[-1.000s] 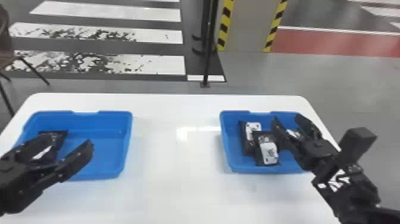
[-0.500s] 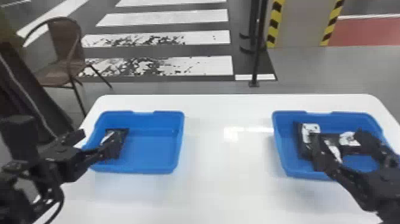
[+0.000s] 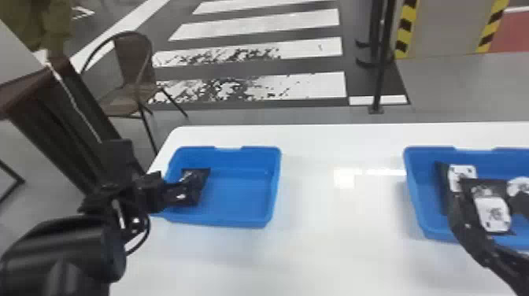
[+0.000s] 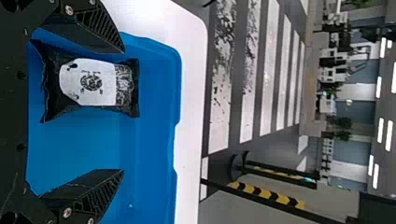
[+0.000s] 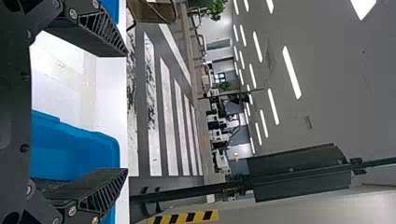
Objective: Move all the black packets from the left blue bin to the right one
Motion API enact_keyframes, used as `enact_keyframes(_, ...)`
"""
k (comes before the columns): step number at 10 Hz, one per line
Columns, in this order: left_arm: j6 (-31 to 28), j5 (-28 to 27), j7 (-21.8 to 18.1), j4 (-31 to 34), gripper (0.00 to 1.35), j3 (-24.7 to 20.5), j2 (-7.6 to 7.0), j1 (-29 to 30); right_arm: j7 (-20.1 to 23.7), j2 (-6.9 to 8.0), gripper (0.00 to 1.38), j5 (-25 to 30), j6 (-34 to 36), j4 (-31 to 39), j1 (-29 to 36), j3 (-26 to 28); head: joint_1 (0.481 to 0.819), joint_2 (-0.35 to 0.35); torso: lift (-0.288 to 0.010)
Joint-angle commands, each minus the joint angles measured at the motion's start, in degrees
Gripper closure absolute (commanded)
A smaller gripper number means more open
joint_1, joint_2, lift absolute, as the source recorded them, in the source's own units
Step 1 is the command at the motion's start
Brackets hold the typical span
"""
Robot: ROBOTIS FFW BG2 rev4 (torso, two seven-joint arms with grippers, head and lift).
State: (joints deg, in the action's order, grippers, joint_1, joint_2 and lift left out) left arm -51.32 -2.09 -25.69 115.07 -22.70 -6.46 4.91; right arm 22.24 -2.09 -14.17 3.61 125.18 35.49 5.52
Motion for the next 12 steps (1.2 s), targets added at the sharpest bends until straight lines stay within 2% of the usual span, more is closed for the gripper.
enact_keyframes(1,-3.0,-2.9,0.8,-5.5,0.13,1.3,-0.3,-4.4,0.0,-0.37,0.15,-1.0,0.7,-0.2,-0.1,-0.8,0.695,0.244,-0.14)
enact_keyframes(3,-5.2,-4.2,1.9,-12.6,0.13,3.3,-0.92,-8.9,0.3,-0.46,0.15,-1.7,1.3,-0.7,-0.1,-1.0,0.695,0.261,-0.14)
enact_keyframes(4,-6.8,-5.6,2.2,-14.9,0.13,4.6,-1.53,-10.8,0.4,-0.46,0.15,-1.9,1.7,-0.8,-0.1,-1.0,0.695,0.26,-0.14)
enact_keyframes(6,-8.2,-5.8,2.9,-19.5,0.16,5.2,-1.88,-13.6,0.6,-0.46,0.15,-2.4,1.9,-1.1,-0.1,-1.1,0.695,0.257,-0.14)
enact_keyframes(8,-9.6,-5.8,3.0,-22.8,0.31,6.2,-2.32,-15.6,0.6,-0.46,0.15,-3.1,2.3,-1.4,-0.1,-1.2,0.695,0.256,-0.14)
enact_keyframes(9,-10.3,-5.7,2.9,-23.0,0.65,6.9,-2.59,-15.7,0.6,-0.46,0.15,-3.2,2.4,-1.4,-0.2,-1.2,0.695,0.253,-0.14)
enact_keyframes(10,-8.3,-4.2,2.8,-23.0,0.96,8.3,-3.03,-15.3,0.6,-0.46,0.15,-3.4,2.4,-1.5,-0.1,-1.2,0.695,0.252,-0.14)
enact_keyframes(11,-6.0,-3.1,2.7,-22.9,1.1,8.3,-3.03,-14.5,0.7,-0.55,0.15,-3.9,2.6,-1.5,-0.1,-1.2,0.695,0.245,-0.14)
enact_keyframes(12,-5.2,-2.3,1.9,-21.9,1.17,8.9,-3.03,-13.5,0.7,-0.55,0.15,-4.1,2.6,-1.5,0.1,-1.1,0.695,0.233,-0.14)
